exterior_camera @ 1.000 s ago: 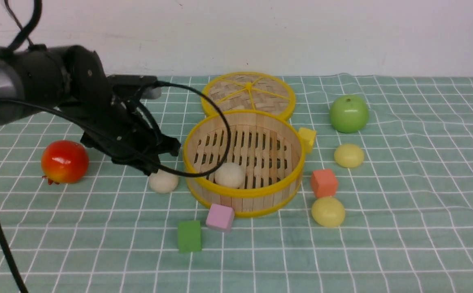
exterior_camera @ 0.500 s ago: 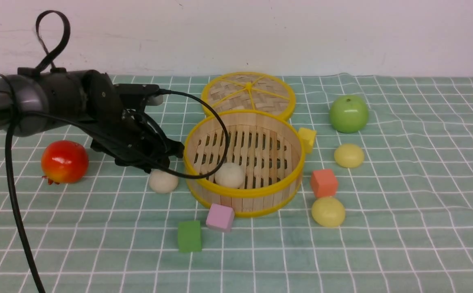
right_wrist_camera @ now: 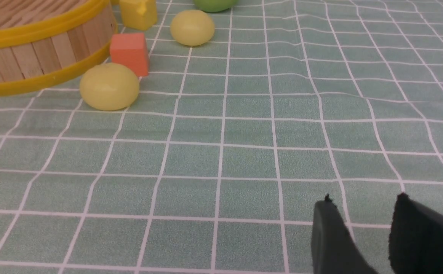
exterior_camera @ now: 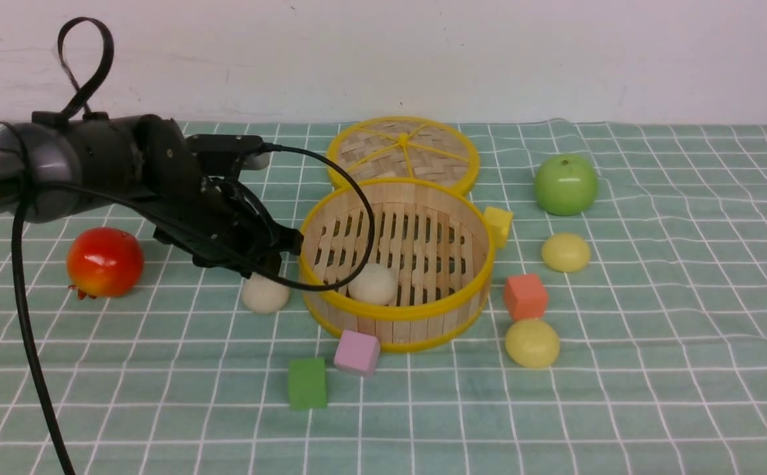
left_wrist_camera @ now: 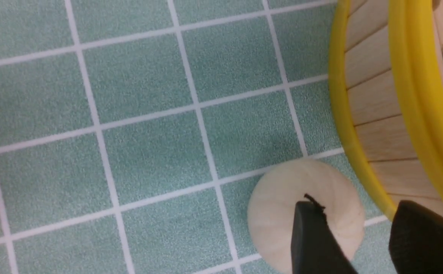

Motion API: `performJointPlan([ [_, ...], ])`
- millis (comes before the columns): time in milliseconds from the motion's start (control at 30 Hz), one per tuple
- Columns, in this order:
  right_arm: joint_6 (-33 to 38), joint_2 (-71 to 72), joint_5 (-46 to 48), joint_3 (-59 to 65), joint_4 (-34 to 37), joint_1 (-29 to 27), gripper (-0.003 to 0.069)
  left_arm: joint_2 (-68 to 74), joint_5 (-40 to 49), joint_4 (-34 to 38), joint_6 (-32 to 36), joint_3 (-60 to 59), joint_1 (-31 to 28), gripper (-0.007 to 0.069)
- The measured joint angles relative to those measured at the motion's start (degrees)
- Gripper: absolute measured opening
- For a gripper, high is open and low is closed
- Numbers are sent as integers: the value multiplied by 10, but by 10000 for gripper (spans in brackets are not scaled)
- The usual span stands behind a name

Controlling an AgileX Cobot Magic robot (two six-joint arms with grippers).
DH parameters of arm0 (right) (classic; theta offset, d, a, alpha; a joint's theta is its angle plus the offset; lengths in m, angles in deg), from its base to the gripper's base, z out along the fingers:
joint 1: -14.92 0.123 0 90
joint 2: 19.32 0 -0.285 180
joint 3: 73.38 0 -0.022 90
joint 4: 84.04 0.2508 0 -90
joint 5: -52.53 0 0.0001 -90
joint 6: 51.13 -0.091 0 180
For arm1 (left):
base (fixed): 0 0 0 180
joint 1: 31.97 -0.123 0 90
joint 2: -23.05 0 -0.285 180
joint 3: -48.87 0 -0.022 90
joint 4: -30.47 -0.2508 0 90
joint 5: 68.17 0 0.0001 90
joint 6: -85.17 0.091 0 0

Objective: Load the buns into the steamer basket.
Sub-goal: Use the left arm to grab a steamed stuffed bun

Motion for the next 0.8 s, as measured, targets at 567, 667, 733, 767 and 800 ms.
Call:
performJointPlan([
  [567, 0, 0, 0, 0, 0, 0, 240, 26, -6, -2, 7, 0, 0, 183],
  [667, 0, 0, 0, 0, 0, 0, 240, 26, -3, -4, 8, 0, 0, 18],
  [733, 0, 0, 0, 0, 0, 0, 240, 26, -3, -7, 9, 0, 0, -5],
  [767, 0, 0, 0, 0, 0, 0, 240, 21, 5, -11, 9, 0, 0, -13],
  [800, 0, 0, 0, 0, 0, 0, 240, 20, 7, -11, 9, 0, 0, -13],
])
